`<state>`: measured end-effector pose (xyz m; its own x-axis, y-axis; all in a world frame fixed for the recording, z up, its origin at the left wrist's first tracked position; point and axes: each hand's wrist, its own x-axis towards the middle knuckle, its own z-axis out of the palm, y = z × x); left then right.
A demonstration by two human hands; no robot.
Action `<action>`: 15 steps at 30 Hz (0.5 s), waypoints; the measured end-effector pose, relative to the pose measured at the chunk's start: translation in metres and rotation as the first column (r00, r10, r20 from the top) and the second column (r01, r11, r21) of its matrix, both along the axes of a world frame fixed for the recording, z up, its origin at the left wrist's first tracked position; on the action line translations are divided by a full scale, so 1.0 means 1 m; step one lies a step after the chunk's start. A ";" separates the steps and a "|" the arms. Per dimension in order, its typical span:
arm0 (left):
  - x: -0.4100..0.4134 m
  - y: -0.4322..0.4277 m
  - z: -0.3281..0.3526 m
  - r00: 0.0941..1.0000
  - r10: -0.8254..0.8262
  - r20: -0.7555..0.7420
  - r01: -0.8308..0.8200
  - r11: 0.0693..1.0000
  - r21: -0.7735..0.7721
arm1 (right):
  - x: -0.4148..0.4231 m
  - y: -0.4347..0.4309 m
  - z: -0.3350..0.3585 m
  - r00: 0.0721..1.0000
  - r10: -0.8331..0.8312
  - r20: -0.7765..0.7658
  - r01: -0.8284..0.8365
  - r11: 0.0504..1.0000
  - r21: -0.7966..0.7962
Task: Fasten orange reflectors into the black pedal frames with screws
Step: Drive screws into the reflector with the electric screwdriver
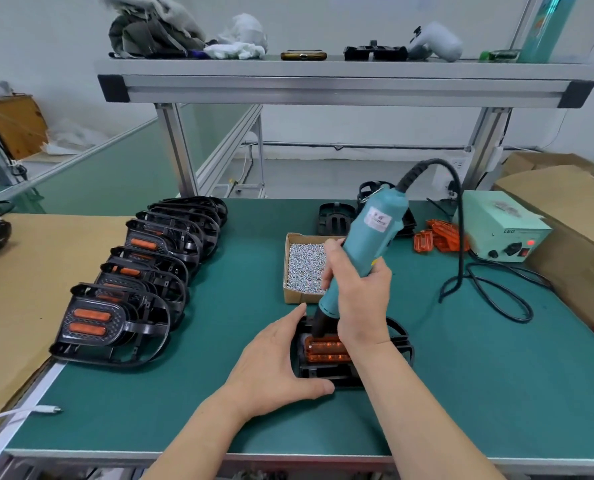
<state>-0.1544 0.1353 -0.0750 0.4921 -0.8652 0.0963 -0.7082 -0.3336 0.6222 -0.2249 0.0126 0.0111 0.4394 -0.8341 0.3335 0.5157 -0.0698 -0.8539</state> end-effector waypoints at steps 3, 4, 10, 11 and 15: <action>-0.001 0.001 -0.003 1.000 0.009 0.006 -0.010 1.000 0.014 | -0.008 -0.015 0.007 0.998 -0.026 0.050 0.023 0.998 0.053; -0.001 0.001 -0.004 1.000 0.010 0.006 -0.010 1.000 0.016 | -0.012 -0.021 0.009 0.997 -0.039 0.063 0.034 0.997 0.071; 0.000 0.001 -0.005 1.000 0.014 0.011 -0.014 1.000 0.018 | -0.032 -0.056 0.008 0.974 -0.203 0.097 0.172 0.951 0.257; 0.000 0.002 -0.005 1.000 0.010 0.012 -0.011 1.000 0.018 | -0.035 -0.060 0.007 0.965 -0.242 0.102 0.204 0.934 0.292; 0.001 0.002 -0.005 1.000 0.002 0.022 -0.003 1.000 0.013 | -0.050 -0.079 -0.003 0.927 -0.359 0.106 0.274 0.844 0.461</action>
<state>-0.1538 0.1374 -0.0803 0.4922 -0.8652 0.0958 -0.7211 -0.3436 0.6016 -0.2748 -0.0661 0.0078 0.0936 -0.9946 -0.0440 0.6767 0.0960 -0.7300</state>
